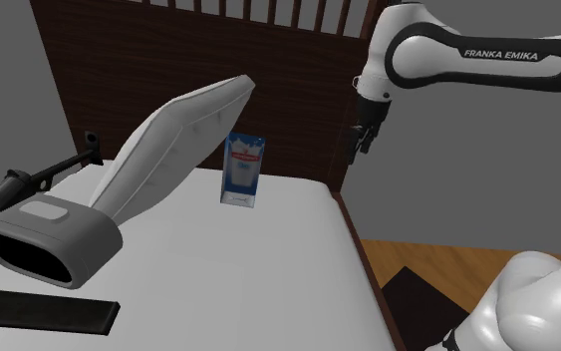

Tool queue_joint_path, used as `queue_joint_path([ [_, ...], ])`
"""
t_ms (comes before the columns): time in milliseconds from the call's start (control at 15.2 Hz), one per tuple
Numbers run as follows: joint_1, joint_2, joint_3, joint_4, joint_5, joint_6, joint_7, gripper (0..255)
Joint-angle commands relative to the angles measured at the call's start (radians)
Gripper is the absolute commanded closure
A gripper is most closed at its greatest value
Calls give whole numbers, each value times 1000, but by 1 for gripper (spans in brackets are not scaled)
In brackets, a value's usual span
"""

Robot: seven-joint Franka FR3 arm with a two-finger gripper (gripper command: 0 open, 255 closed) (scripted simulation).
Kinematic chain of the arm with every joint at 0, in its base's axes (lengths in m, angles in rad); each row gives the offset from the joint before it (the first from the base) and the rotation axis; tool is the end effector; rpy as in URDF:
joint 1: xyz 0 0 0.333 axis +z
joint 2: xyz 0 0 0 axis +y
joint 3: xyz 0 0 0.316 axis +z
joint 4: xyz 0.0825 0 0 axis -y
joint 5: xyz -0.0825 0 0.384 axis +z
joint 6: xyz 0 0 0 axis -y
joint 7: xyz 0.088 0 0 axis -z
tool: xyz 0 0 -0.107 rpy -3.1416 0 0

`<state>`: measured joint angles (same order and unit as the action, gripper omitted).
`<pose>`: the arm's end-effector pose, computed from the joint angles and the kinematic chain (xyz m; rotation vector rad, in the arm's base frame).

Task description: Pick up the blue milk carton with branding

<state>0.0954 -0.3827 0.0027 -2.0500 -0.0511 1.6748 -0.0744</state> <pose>0.4359 0.0381 0.5959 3.0776 0.2737 0.0125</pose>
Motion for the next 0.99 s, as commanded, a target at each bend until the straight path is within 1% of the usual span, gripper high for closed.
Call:
queue_joint_path([
  [0,17,68,9,62,10,9,-23,0],
  [462,66,294,47,297,37,14,-99,0],
  [924,116,529,95,590,44,-31,-163,0],
])
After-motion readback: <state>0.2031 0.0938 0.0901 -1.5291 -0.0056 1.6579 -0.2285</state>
